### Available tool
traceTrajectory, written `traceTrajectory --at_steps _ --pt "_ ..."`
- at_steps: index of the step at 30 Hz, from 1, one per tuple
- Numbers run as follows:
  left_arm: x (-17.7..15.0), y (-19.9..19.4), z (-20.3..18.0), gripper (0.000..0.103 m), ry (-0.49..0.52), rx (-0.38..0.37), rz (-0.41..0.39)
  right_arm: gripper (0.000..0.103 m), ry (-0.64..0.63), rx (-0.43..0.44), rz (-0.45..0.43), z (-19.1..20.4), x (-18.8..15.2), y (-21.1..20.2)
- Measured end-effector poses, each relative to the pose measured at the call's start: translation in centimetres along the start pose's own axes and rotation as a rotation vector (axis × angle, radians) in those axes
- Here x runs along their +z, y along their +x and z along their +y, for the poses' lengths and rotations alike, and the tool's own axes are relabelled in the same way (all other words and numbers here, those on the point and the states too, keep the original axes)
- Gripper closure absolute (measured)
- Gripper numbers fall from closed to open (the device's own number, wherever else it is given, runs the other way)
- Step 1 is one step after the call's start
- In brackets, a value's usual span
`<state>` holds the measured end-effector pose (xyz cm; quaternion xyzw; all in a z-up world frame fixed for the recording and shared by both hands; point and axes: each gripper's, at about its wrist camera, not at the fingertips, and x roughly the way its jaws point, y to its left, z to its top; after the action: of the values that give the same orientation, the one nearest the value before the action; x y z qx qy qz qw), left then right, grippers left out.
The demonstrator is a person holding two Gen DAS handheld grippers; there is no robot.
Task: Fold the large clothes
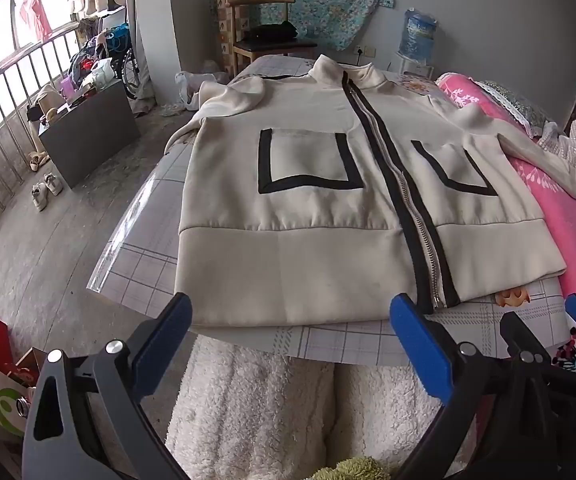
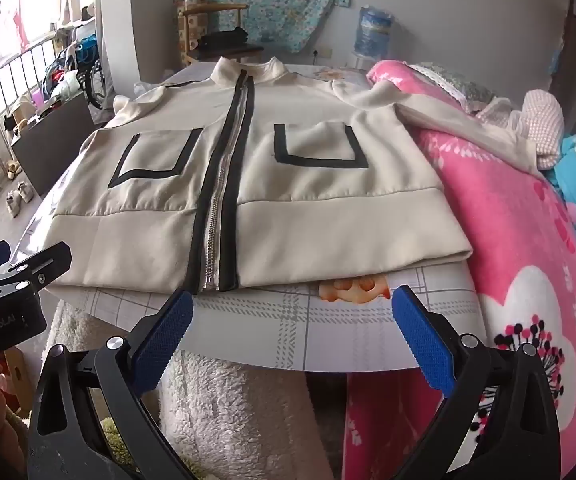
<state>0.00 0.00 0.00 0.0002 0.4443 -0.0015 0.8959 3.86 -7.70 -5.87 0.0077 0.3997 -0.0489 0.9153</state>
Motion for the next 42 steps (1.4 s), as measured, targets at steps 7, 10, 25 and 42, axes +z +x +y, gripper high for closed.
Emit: traceTrajectory --at_steps 7,10,25,42 --pt "-0.17 -0.13 -0.06 0.006 0.004 0.002 -0.003 0.008 0.001 -0.004 0.005 0.13 0.13 -0.09" --pt "0.01 0.04 0.00 0.006 -0.001 0.002 0.004 0.008 0.000 -0.002 0.008 0.09 0.16 -0.06" --pt "-0.18 0.15 0.42 0.006 -0.006 0.002 0.005 0.008 0.006 0.001 0.009 0.12 -0.01 0.19" --pt "-0.11 0.08 0.71 0.006 -0.008 -0.001 0.003 0.008 0.004 0.001 0.016 0.01 0.00 0.20"
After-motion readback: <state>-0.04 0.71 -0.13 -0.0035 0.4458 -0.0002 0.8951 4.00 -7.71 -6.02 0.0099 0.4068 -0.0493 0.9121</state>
